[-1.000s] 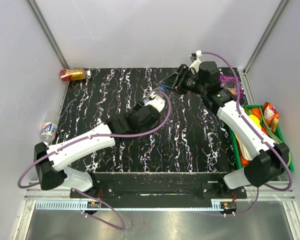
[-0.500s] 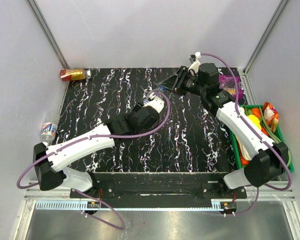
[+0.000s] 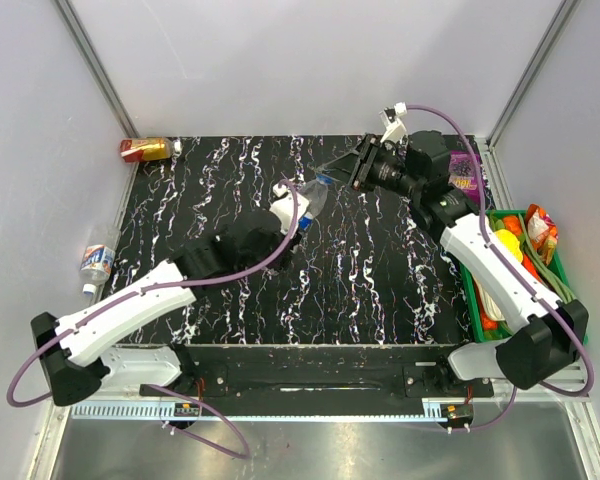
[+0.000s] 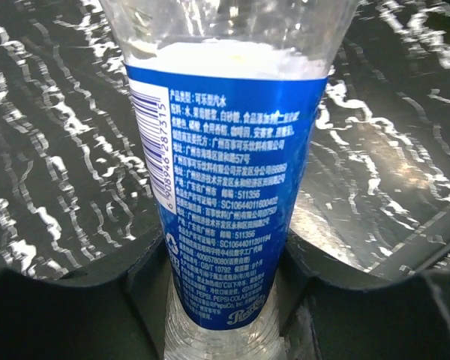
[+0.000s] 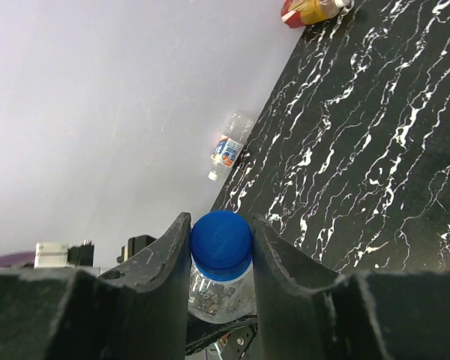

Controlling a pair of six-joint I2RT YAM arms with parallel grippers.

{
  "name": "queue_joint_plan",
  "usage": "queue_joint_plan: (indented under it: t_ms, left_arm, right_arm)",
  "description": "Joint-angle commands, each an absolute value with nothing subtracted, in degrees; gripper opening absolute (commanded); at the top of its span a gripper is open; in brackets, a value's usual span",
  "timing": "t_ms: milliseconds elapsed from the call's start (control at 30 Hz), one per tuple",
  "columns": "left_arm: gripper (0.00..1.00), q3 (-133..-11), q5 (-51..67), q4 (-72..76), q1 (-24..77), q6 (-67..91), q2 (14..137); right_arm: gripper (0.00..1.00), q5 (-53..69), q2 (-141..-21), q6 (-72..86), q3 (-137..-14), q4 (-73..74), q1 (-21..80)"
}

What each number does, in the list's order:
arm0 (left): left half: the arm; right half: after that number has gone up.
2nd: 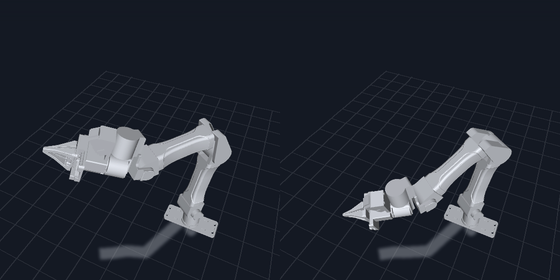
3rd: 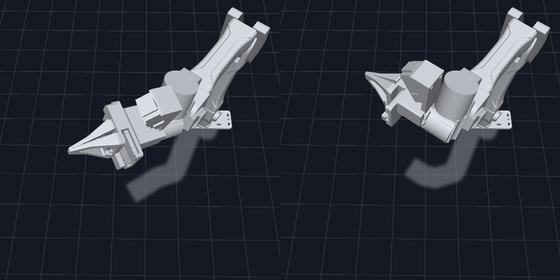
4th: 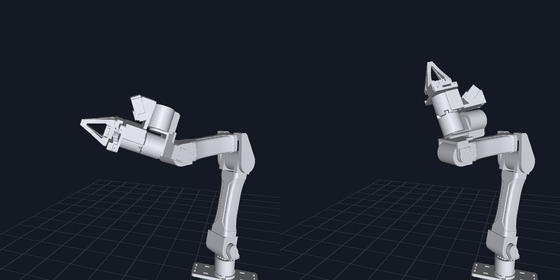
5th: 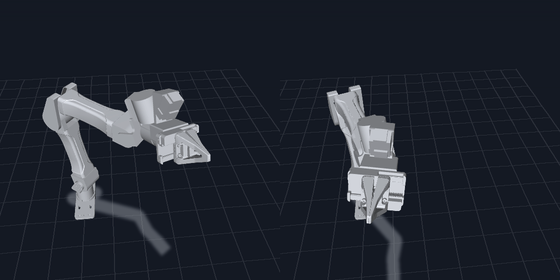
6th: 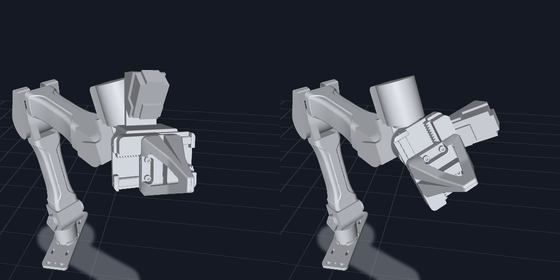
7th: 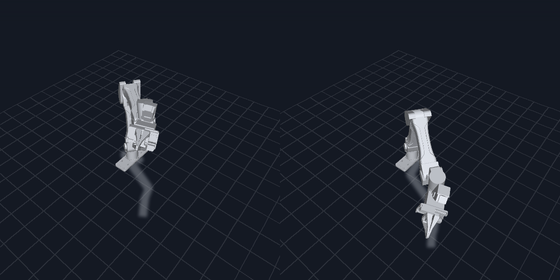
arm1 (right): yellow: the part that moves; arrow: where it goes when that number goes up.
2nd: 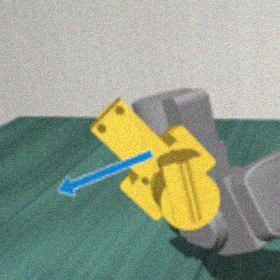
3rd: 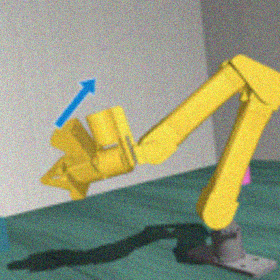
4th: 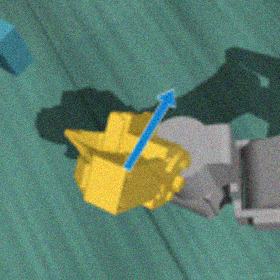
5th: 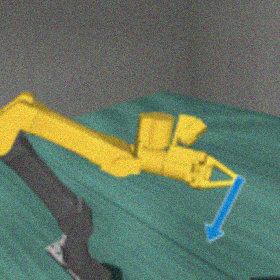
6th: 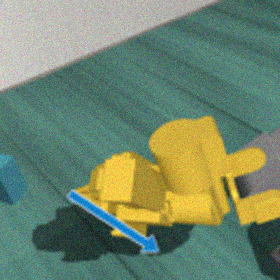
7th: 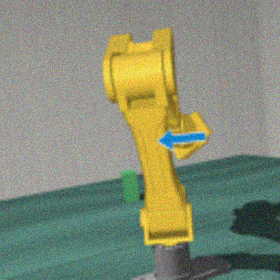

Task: Unscrew the bottle caps

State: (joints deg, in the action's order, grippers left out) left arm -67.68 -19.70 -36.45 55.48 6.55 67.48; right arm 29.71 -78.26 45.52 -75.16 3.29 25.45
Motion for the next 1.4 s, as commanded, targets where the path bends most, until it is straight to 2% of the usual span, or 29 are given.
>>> queue_joint_plan:
  t_ms: [0, 200, 367, 700, 900, 1200, 1233, 1300, 1367]
  left_arm:
    - [0.0, -66.19, -5.57, -28.05, 52.13, 8.53, 62.85]
    - [0.0, -62.94, 12.89, -23.3, 47.47, 9.13, 60.47]
    - [0.0, -59.16, 35.12, -14.17, 41.41, 13.87, 58.36]
    - [0.0, -55.72, 61.24, 9.46, 39.11, 25.38, 55.46]
    - [0.0, -54.58, 68.02, 25.21, 38.94, 36.73, 56.34]
    - [0.0, -55.9, 66.8, 21.02, 38.85, 34.81, 57.04]
    - [0.0, -55.99, 66.71, 20.05, 38.85, 33.93, 57.13]
    - [0.0, -56.86, 65.92, 14.79, 38.76, 31.13, 57.39]
    - [0.0, -58.18, 63.04, 6.82, 38.59, 25.96, 57.66]
  right_arm:
    - [0.0, 31.54, -75.06, 44.65, -74.27, -2.28, 25.14]
    - [0.0, 35.41, -73.57, 42.63, -74.27, -3.86, 25.14]
    - [0.0, 38.4, -71.72, 40.08, -73.83, -4.75, 25.05]
    - [0.0, 52.37, -69.87, 41.83, -73.83, -15.28, 25.05]
    - [0.0, 53.7, -67.94, 41.22, -73.3, -17.49, 25.14]
    - [0.0, 51.68, -68.73, 42.36, -73.74, -17.49, 25.05]
    - [0.03, 51.51, -68.82, 42.89, -73.74, -18.01, 25.14]
    - [0.25, 51.24, -69.17, 43.59, -74.0, -18.54, 25.14]
    - [0.56, 51.07, -69.43, 43.86, -74.44, -18.81, 25.14]
